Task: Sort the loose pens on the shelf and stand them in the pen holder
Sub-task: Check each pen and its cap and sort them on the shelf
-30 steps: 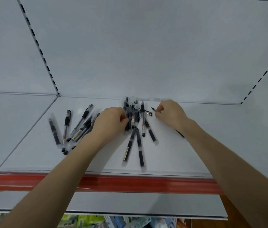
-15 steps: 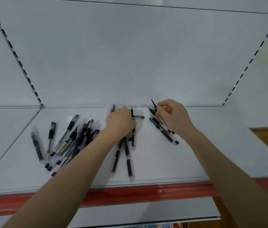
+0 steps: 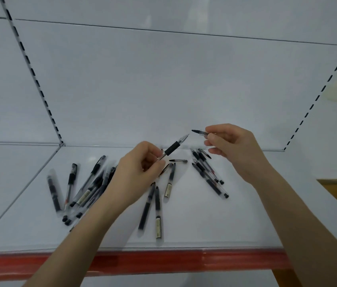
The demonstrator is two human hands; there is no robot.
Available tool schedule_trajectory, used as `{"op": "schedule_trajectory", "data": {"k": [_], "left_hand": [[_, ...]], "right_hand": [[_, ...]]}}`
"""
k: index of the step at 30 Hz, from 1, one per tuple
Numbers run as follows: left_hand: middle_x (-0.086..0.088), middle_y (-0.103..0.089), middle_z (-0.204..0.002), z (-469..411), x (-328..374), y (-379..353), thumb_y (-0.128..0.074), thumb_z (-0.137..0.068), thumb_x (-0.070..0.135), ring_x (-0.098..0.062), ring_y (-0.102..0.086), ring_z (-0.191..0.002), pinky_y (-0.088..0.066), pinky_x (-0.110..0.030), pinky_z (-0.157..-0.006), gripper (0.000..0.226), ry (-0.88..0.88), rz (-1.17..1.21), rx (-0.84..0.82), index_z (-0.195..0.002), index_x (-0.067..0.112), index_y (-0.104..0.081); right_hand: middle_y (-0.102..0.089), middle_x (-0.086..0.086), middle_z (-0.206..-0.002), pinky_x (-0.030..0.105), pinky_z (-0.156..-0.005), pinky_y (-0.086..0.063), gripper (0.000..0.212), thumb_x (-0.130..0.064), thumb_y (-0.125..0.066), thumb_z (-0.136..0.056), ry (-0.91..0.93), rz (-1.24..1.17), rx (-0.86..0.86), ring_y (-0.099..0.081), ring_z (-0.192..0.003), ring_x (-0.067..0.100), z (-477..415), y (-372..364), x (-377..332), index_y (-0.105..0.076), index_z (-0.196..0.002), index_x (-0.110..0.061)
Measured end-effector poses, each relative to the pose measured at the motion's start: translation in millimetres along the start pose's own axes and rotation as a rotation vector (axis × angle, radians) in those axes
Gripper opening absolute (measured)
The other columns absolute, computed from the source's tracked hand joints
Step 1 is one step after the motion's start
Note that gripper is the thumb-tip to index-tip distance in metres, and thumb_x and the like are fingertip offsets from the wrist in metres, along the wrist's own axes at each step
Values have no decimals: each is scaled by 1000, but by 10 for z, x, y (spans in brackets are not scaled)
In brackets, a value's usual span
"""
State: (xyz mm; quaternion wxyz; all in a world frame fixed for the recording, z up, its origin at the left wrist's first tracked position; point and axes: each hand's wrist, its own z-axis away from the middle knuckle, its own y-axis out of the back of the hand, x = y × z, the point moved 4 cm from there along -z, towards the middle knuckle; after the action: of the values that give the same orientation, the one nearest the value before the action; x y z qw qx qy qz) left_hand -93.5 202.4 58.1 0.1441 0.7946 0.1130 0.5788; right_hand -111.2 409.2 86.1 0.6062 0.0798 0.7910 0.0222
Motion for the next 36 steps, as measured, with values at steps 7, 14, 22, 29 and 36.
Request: {"op": "schedule_trajectory", "data": {"k": [7, 14, 22, 29, 36], "left_hand": [[5, -59, -65, 121, 67, 209, -62, -84, 10, -3, -48, -51, -38, -9, -50, 17, -34, -53, 43, -77, 24, -55], [8, -59, -65, 191, 95, 240, -62, -84, 12, -1, -49, -52, -37, -7, -51, 11, -48, -96, 31, -81, 21, -58], [10, -61, -69, 227, 189, 196, -62, -84, 10, 1, -53, -56, -41, -7, -56, 22, -78, -43, 39, -76, 30, -55], [1, -62, -64, 308, 217, 166, -61, -84, 5, -19, -52, -73, -40, -15, -55, 30, -190, -90, 151, -71, 31, -51], [11, -60, -56, 341, 63, 181, -62, -84, 5, -11, -56, -61, -43, -15, -52, 18, -183, -105, 192, -75, 20, -58]], "right_hand": [[-65, -4, -83, 13, -65, -53, 25, 1, -51, -90, 103, 70, -139, -63, -71, -2, 66, -227, -272, -65, -91, -20], [-65, -10, -83, 14, -66, -53, 27, 0, -51, -90, 129, 145, -238, -63, -71, -2, 119, -341, -332, -65, -90, -23], [-68, 5, -89, 16, -63, -53, 17, -3, -54, -89, 108, 18, -182, -66, -71, 4, 178, -401, -342, -61, -89, -18], [-67, 5, -82, 14, -63, -52, 17, -1, -55, -88, 193, 30, -87, -65, -66, 1, 232, -517, -334, -59, -88, -17], [-66, 6, -83, 14, -63, -51, 13, 0, -55, -88, 211, 61, -102, -64, -67, 1, 240, -610, -246, -59, -96, -9]]}}
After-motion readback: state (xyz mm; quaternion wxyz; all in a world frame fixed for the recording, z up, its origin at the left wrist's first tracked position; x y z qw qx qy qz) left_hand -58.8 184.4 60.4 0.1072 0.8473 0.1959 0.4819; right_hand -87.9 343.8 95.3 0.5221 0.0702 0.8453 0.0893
